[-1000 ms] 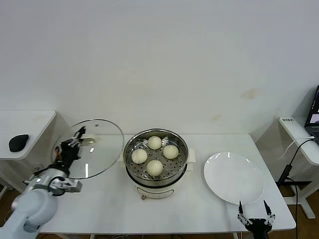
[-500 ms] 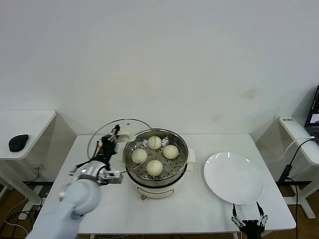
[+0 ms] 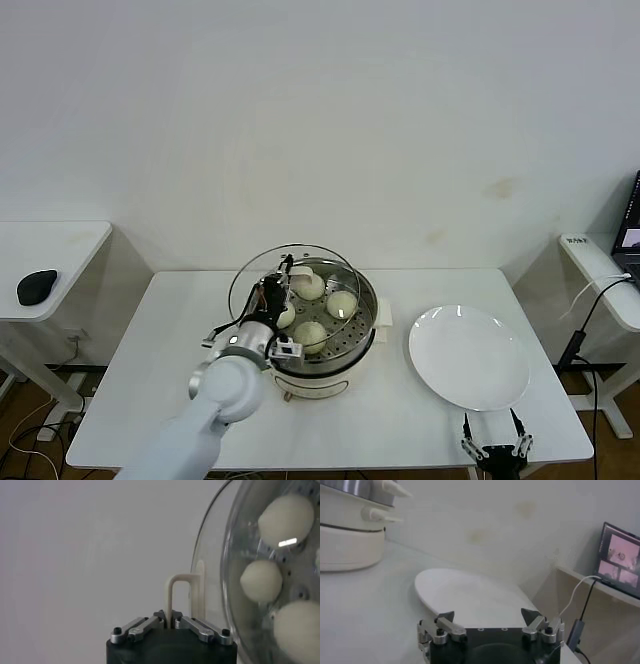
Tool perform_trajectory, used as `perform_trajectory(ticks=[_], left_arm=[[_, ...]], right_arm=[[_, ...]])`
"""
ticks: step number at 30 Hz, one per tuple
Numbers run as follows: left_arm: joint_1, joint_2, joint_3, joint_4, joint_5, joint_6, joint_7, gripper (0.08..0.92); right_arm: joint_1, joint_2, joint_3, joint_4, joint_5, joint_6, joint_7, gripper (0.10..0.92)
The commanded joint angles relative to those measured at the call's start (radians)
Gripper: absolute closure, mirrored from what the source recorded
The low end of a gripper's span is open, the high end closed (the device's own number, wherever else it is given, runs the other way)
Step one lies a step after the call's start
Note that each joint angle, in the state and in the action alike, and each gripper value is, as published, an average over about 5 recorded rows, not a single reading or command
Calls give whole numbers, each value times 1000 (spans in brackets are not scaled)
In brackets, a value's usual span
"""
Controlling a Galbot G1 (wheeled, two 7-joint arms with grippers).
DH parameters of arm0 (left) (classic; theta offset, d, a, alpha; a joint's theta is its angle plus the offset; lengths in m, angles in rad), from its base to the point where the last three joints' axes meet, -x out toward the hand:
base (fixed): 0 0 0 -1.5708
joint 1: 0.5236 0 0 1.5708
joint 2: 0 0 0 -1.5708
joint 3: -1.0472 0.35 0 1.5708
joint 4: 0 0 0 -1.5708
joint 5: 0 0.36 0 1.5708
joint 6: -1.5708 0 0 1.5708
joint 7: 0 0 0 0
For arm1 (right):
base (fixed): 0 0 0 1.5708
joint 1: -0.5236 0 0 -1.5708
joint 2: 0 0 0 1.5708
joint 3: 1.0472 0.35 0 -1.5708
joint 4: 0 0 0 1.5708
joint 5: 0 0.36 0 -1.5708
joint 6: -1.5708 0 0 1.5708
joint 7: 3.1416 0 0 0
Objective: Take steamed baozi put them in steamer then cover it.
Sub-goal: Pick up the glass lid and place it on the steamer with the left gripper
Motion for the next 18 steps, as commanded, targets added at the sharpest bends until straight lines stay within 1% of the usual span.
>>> perform_trajectory(ticks=[1, 9, 18], left_arm=[[-29, -78, 52, 82, 73, 3, 15, 856], [-16, -105, 54, 96, 88, -5, 13, 856], [2, -107, 49, 90, 96, -12, 10, 856]], right_arm=[[-1, 1, -3, -10, -9, 7, 1, 203], [-2, 1, -13, -15, -11, 7, 2, 203], [-3, 1, -17, -22, -15, 9, 2, 203]])
